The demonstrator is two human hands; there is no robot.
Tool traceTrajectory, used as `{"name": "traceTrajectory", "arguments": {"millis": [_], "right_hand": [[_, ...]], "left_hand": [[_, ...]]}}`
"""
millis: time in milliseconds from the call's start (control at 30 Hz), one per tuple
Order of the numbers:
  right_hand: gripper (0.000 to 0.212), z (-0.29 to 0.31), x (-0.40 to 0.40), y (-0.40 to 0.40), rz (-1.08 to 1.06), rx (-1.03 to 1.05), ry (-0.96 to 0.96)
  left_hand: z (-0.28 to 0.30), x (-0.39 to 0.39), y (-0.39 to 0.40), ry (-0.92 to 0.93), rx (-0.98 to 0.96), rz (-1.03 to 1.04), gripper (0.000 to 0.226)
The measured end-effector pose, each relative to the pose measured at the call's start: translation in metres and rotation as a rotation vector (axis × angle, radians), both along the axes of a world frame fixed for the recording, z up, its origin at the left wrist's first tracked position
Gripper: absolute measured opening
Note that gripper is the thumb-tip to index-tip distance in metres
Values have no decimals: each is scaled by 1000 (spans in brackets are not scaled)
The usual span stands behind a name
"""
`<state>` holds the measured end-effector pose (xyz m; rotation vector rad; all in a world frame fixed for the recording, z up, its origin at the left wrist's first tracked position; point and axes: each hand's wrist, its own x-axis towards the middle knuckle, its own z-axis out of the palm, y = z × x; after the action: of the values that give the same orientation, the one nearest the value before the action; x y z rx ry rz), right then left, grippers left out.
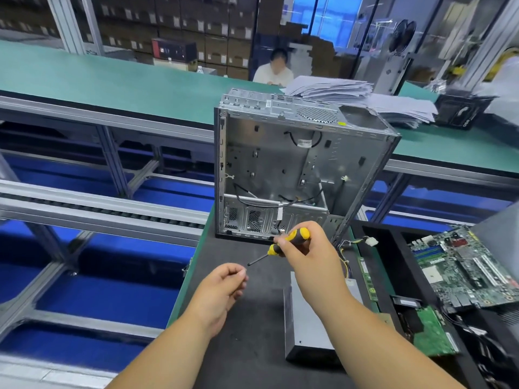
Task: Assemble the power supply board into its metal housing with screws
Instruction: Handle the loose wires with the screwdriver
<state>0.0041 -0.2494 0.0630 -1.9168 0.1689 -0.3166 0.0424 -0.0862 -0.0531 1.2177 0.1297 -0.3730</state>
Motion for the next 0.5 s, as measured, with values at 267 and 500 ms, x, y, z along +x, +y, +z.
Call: {"name": "traceTrajectory", "arguments": {"millis": [267,500], "right_hand": [[17,-7,0,-4,9,8,2],[15,-5,-1,-8,-13,51,-21]], "left_hand": [[0,5,-10,65,-125,-7,12],[1,11,-15,109,-151,25,9]]}}
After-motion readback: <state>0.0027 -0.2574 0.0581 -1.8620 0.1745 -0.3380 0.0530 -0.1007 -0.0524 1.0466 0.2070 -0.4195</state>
